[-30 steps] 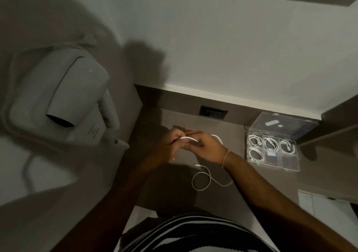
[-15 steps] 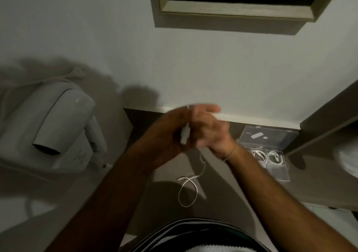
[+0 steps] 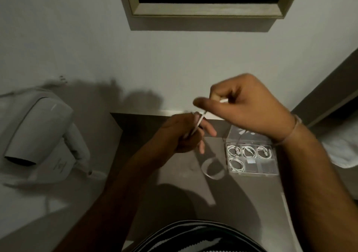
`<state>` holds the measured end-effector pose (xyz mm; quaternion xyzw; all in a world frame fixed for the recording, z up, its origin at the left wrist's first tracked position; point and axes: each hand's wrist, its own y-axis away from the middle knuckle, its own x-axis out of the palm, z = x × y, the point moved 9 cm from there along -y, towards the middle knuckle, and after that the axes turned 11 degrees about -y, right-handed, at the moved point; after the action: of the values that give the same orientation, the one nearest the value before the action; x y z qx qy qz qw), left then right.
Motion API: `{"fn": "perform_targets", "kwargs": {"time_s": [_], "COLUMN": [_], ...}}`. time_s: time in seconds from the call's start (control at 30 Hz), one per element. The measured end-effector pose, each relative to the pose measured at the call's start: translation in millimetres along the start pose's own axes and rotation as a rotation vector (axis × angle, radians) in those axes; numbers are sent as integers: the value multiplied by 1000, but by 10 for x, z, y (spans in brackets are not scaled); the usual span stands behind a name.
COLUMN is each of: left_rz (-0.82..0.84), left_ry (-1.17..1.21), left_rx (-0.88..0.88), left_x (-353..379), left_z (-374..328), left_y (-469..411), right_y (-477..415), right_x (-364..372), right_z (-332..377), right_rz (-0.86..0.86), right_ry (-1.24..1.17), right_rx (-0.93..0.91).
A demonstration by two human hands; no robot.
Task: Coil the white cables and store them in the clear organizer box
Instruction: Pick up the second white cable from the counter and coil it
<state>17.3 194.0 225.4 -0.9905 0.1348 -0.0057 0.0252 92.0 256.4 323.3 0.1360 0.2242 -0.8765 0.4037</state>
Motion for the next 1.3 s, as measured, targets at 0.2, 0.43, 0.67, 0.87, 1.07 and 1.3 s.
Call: {"fn": "perform_targets", "kwargs": {"time_s": [0.2, 0.43, 0.67, 0.87, 1.07, 1.3], "left_rz": [154, -212, -358, 176, 53, -4], "left_ry": [242, 266, -116, 76, 607, 803], "left_rx": [122, 188, -126, 41, 88, -36], "left_x": [209, -403, -378, 287, 73, 194], "left_z": [-216, -234, 171, -46, -47, 210], "left_y": [-5, -74, -126, -148, -89, -52], "right_y": [-258, 508, 391, -199, -288, -127], "right_x": [193, 1010, 165, -345, 34, 15], "right_z": [-671, -942, -173, 209, -698, -929], "right_rz": [-240, 111, 211, 15, -180, -416], "right_ry": [-256, -149, 43, 99, -254, -366], "right_rx": [176, 134, 137, -46, 147, 182]}}
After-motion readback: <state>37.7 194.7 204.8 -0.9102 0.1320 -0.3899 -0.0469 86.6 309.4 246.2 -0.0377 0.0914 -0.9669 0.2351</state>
